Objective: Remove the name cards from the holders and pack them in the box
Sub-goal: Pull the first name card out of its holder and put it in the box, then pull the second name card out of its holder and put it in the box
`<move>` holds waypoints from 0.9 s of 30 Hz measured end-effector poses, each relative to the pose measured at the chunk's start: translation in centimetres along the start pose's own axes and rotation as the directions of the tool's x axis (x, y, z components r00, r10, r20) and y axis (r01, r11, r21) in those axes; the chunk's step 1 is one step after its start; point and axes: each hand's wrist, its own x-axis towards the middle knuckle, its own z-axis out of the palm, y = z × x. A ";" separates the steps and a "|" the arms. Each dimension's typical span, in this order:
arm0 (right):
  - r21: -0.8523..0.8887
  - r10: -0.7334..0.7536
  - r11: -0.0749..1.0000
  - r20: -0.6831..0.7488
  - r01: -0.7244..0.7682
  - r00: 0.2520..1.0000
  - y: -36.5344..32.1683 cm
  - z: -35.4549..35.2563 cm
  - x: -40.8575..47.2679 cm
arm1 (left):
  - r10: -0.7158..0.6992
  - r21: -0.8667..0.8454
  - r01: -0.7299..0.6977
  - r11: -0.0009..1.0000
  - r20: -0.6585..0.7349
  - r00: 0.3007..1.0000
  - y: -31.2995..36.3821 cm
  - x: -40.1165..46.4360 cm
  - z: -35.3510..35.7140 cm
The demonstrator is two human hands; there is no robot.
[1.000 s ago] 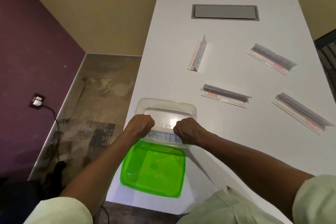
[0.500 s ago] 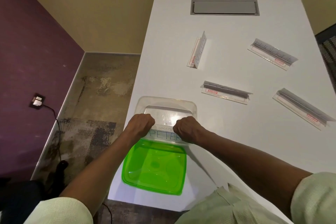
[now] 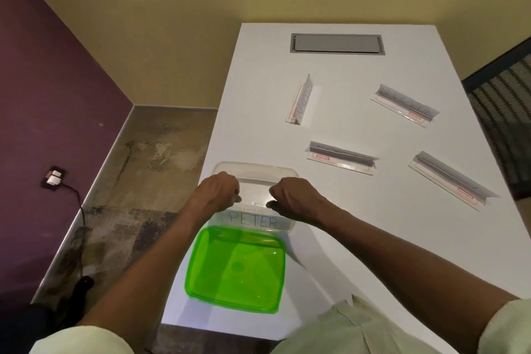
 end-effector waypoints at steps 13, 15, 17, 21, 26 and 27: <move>0.203 0.398 0.909 -0.155 -0.365 0.904 6.6 -1.7 -6.7 | -0.090 -0.616 -0.034 0.787 -0.170 0.981 6.0 1.6 -5.5; 0.225 0.455 0.880 -0.148 -0.419 0.878 7.7 -1.6 -7.7 | -0.098 -0.644 -0.035 0.764 -0.169 0.981 7.0 2.5 -5.5; 0.253 0.512 0.843 -0.104 -0.475 0.853 8.9 -1.7 -8.5 | -0.119 -0.668 -0.017 0.744 -0.157 0.980 7.9 3.5 -5.3; 0.305 0.597 0.767 -0.015 -0.564 0.802 11.3 -2.4 -9.9 | -0.151 -0.698 0.004 0.716 -0.150 0.977 9.5 5.9 -5.2; 0.348 0.690 0.677 0.006 -0.649 0.723 14.4 -2.8 -10.9 | -0.235 -0.753 0.058 0.655 -0.130 0.963 11.1 9.2 -5.0; 0.358 0.711 0.656 0.000 -0.664 0.703 15.1 -2.8 -11.1 | -0.249 -0.761 0.066 0.645 -0.128 0.960 11.4 9.9 -4.9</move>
